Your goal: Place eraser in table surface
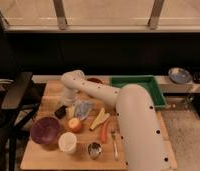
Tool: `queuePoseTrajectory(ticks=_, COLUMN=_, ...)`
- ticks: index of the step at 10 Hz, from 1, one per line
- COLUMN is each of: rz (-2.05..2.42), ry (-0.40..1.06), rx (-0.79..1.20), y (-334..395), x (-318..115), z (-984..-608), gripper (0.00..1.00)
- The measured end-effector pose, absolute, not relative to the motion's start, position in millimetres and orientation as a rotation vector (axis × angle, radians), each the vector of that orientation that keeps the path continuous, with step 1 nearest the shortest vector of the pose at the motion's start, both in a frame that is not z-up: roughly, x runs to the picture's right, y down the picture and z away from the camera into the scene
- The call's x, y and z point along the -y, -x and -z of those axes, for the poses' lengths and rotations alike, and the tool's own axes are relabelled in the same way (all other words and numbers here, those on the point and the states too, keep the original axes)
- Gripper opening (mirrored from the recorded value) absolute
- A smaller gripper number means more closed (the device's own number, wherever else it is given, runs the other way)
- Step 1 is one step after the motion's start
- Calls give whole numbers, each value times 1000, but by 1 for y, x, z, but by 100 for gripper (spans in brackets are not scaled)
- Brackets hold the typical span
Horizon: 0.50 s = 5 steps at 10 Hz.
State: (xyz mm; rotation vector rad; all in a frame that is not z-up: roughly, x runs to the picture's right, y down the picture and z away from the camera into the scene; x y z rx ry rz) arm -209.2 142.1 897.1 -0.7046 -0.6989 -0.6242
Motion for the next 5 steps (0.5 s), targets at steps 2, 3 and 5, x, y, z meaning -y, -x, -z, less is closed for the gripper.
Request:
queuePoseTrajectory(ticks=2, rz=629, ry=702, rx=659, y=209, x=-140, z=-896, gripper=51)
queuePoseTrajectory(ticks=3, rz=624, ry=699, rx=644, y=207, x=-138, z=-896, gripper=41)
queuePoseTrajectory(ticks=5, rz=617, ry=692, rx=626, y=203, x=-135, z=-894, gripper=20)
